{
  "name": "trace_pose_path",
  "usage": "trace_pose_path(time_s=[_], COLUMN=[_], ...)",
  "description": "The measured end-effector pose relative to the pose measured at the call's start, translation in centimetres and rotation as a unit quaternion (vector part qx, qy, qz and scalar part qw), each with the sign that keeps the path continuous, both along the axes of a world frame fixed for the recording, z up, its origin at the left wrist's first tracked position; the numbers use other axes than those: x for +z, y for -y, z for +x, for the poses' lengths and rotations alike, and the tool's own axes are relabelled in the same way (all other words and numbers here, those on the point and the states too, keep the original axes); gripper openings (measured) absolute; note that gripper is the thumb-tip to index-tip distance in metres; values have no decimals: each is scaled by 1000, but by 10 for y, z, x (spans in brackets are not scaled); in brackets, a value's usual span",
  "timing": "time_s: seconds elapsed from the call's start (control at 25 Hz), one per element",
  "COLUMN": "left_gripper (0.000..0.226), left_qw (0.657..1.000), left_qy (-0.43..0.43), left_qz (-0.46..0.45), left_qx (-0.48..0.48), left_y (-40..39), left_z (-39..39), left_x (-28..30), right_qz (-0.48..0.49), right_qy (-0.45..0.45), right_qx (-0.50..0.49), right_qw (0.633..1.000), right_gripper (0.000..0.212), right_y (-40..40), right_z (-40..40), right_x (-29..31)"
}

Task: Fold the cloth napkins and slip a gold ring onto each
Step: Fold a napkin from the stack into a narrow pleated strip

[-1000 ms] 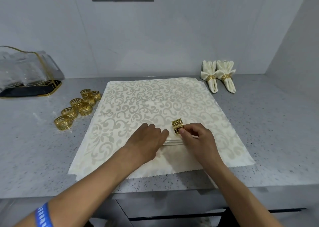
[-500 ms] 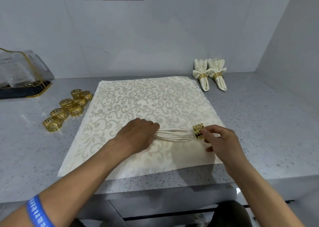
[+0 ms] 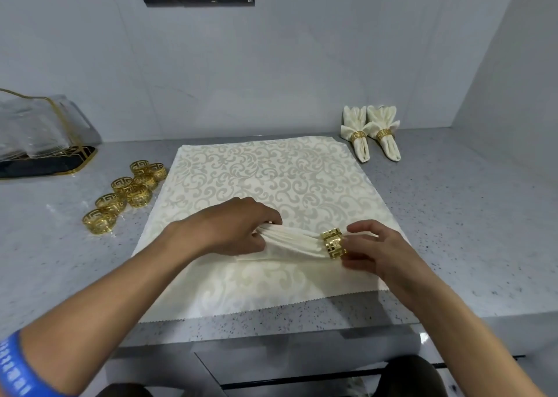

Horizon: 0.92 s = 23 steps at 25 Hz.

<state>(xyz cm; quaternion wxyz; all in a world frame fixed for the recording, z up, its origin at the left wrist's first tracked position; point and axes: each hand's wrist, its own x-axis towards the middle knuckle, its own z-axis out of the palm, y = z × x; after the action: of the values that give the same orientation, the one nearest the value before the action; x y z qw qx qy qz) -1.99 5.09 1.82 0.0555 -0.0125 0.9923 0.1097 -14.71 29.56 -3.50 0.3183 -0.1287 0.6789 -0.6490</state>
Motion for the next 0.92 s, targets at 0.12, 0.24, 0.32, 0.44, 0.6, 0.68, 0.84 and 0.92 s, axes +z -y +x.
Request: trace_pose_path(time_s=[0.12, 0.24, 0.32, 0.44, 0.6, 0.68, 0.84, 0.92], left_gripper=[35, 35, 35, 31, 15, 14, 11, 20], left_qw=[999, 997, 996, 995, 997, 997, 995, 994], left_qy=[11, 20, 30, 49, 51, 52, 44, 44], left_qz=[46, 69, 81, 70, 26, 8, -73, -96], left_qx=[-12, -25, -35, -52, -56, -53, -46, -36], left_y=[4, 1, -6, -14, -24, -28, -35, -37], left_z=[3, 4, 4, 4, 5, 6, 14, 19], left_x=[10, 12, 10, 6, -5, -9, -11, -15], right_qz=[-13, 23, 40, 82, 169, 165, 141, 129], right_qy=[7, -69, -129, -284, -521, -540, -492, -505], right_qx=[94, 146, 166, 198, 222, 228, 226, 208], right_qw=[995, 987, 977, 935, 807, 793, 829, 828], right_gripper=[39, 46, 48, 47, 45, 46, 51, 49], right_y=[-14, -19, -16, -7, 7, 16, 14, 7], right_z=[-4, -5, -2, 3, 4, 8, 1, -7], right_x=[7, 12, 13, 12, 0, -7, -23, -27])
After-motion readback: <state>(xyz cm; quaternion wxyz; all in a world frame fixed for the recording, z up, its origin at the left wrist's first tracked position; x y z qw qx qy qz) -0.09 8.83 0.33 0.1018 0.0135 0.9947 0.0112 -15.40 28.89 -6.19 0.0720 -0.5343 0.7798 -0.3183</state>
